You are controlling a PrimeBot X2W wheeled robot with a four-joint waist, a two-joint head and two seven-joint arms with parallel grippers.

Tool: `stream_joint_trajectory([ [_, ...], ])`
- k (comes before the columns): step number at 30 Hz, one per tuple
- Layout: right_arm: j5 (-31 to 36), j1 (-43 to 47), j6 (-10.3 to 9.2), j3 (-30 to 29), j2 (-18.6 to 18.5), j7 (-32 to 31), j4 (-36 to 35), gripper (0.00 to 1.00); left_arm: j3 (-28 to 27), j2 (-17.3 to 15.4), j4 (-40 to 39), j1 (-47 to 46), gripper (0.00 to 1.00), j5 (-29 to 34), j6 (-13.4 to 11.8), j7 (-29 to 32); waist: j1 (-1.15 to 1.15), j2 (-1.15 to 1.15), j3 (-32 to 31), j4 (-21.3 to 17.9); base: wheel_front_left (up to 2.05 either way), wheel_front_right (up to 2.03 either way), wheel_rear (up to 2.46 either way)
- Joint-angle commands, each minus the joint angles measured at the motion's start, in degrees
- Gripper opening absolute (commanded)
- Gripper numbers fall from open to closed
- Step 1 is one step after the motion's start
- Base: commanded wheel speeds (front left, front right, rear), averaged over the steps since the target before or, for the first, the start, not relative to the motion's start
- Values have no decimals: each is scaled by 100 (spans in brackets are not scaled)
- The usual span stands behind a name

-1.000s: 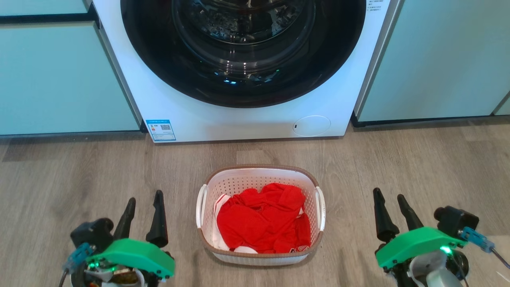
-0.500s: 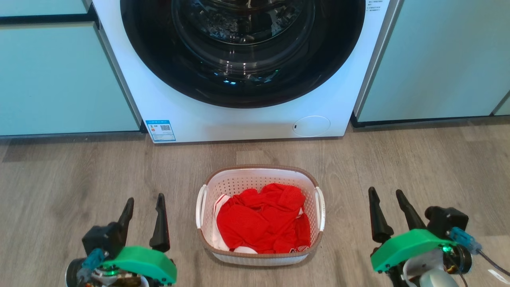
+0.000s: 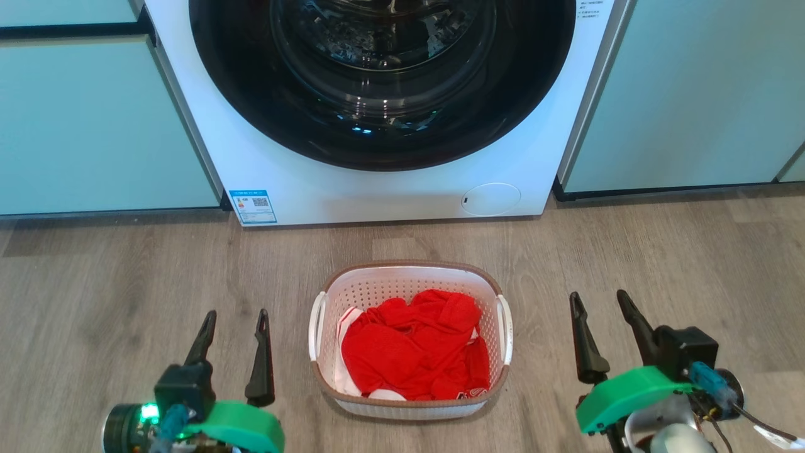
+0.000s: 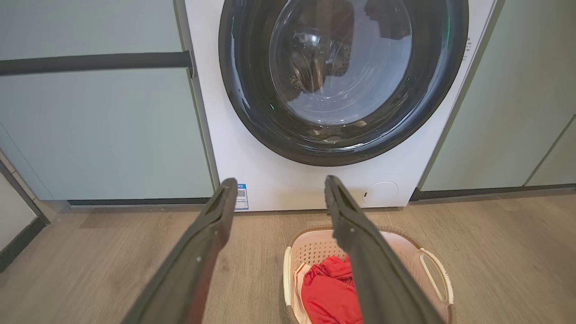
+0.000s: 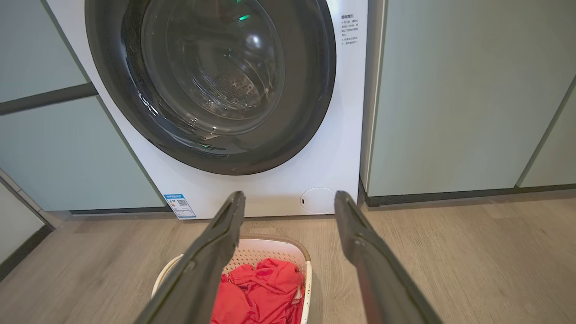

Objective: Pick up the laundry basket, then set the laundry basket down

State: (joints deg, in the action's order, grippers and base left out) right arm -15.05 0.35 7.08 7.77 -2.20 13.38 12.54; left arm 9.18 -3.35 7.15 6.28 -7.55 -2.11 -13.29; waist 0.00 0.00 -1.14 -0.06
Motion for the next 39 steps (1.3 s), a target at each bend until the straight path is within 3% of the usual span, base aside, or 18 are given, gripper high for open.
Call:
stream_joint_trajectory([
  [1,191,-255,40,175,-64,98,-231,100,-116,-12,-229,-113,100,203,-43,-106,0,0,0,-2,0,0,0],
  [5,427,-253,41,210,-67,162,-244,100,-115,-1,-227,-88,100,452,-60,-171,0,0,-6,-8,0,0,0],
  [39,388,-268,41,123,-67,162,-187,100,-241,45,-84,-125,100,407,-5,-171,0,0,100,-15,0,0,0],
])
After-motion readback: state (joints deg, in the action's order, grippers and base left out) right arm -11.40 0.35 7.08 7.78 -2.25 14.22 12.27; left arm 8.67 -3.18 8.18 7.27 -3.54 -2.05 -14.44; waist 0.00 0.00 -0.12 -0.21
